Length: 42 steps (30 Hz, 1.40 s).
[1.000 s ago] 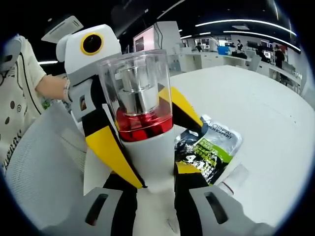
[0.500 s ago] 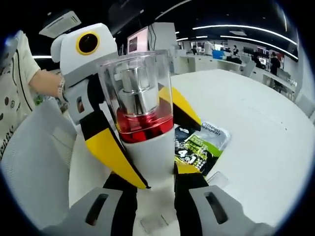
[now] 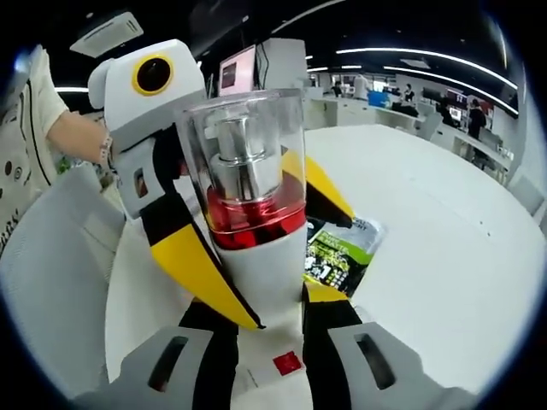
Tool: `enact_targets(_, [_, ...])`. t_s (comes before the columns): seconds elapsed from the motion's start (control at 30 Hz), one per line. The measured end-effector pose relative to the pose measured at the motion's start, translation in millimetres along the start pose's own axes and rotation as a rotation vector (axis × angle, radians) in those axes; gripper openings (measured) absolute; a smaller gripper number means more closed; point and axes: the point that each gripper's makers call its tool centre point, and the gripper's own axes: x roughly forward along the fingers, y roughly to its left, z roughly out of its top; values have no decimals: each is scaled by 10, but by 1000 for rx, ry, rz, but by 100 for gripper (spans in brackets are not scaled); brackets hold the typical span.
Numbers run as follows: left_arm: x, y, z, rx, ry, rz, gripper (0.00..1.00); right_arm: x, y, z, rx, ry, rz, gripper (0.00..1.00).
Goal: Arrange the skincare products in the storage area until every visible bottle or jar stands upright without overlapping.
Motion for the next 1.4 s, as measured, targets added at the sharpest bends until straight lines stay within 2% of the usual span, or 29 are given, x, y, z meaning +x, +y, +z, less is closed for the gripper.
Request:
enact_targets(0.17, [39, 68, -4, 3, 1, 31, 30, -6, -54, 0, -11, 2, 7, 28])
enact_targets(0.4, [41, 54, -6, 17, 6, 44, 31, -3, -33, 1, -10, -3, 23, 28])
enact_targets(0.43, [44, 47, 0, 29, -4, 41, 32, -5, -36, -3, -9, -3, 25, 28])
enact_targets(0.47, [52, 57, 90, 3, -61, 42, 32, -7, -37, 0, -7, -3, 26, 28])
enact_targets(0.5, [40, 73, 92, -43, -65, 38, 32, -6, -36, 2, -7, -5, 26, 28])
enact_targets(0.53, [40, 88, 73, -56, -51, 28, 32, -5, -34, 2, -4, -5, 26, 28])
enact_targets(0.63, [57, 32, 63, -3, -23, 20, 33, 4, -36, -39, -11, 12, 19, 28])
enact_targets(0.7, [49, 34, 65, -18, -22, 15, 34, 14, -44, -95, -29, 39, 13, 28])
enact_targets(0.87, [38, 21, -9, -37, 12, 11, 35, -17, -59, -98, 2, 16, 2, 33])
enact_targets(1.1, [11, 5, -73, -63, 28, 9, 40, -63, -54, -147, 13, 29, -2, 39])
enact_targets(1.27, [-13, 40, -66, -59, 39, 26, 32, -84, -36, -97, -1, 2, -5, 29])
enact_targets(1.4, [-8, 43, -62, -55, 43, 32, 32, -80, -33, -64, -9, 3, -5, 26])
